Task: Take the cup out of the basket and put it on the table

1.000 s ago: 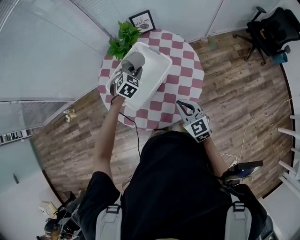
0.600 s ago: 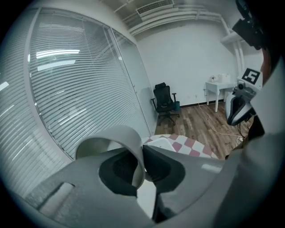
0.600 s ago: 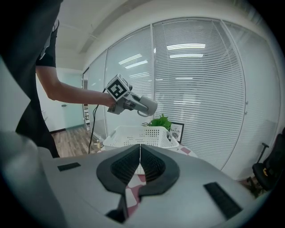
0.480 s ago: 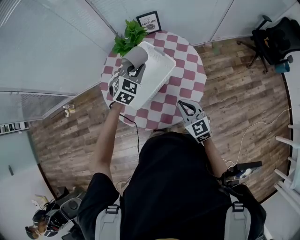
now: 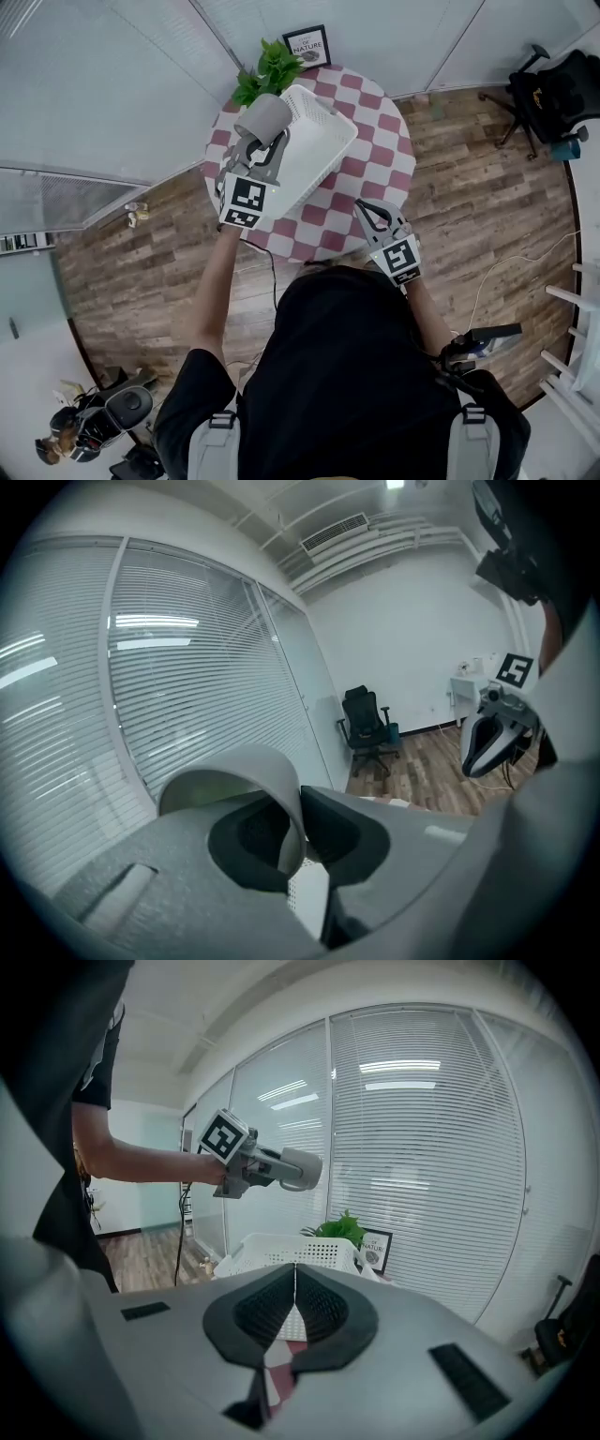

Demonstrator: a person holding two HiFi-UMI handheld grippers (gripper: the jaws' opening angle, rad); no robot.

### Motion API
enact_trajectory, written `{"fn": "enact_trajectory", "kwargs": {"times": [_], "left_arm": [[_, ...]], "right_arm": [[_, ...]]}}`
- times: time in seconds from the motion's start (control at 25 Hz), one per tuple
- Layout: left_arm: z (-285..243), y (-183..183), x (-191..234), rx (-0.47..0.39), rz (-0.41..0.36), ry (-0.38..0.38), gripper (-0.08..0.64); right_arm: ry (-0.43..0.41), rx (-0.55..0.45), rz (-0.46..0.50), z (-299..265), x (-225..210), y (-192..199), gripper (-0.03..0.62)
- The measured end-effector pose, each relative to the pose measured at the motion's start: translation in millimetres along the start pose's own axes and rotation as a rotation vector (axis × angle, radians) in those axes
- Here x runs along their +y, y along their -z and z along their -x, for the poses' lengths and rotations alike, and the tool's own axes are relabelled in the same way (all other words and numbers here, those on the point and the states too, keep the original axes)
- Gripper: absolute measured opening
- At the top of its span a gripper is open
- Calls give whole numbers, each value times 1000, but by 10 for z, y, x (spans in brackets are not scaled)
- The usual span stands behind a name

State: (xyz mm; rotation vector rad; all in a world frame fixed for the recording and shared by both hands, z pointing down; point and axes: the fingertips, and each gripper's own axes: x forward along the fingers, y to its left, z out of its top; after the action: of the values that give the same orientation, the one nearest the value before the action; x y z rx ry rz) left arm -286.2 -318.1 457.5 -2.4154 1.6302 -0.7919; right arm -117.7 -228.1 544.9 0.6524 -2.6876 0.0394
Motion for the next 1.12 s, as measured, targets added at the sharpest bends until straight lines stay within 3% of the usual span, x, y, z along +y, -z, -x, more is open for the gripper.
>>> {"fn": "enact_trajectory", "kwargs": {"times": [0.6, 1.12], "left_arm": [[459, -186, -71, -149, 100, -68, 40], [753, -132, -437, -235, 163, -67, 40]], "right_arm": [[-21, -16, 27, -17, 77, -61, 12], [-9, -76, 25, -25, 118, -219, 12]]}}
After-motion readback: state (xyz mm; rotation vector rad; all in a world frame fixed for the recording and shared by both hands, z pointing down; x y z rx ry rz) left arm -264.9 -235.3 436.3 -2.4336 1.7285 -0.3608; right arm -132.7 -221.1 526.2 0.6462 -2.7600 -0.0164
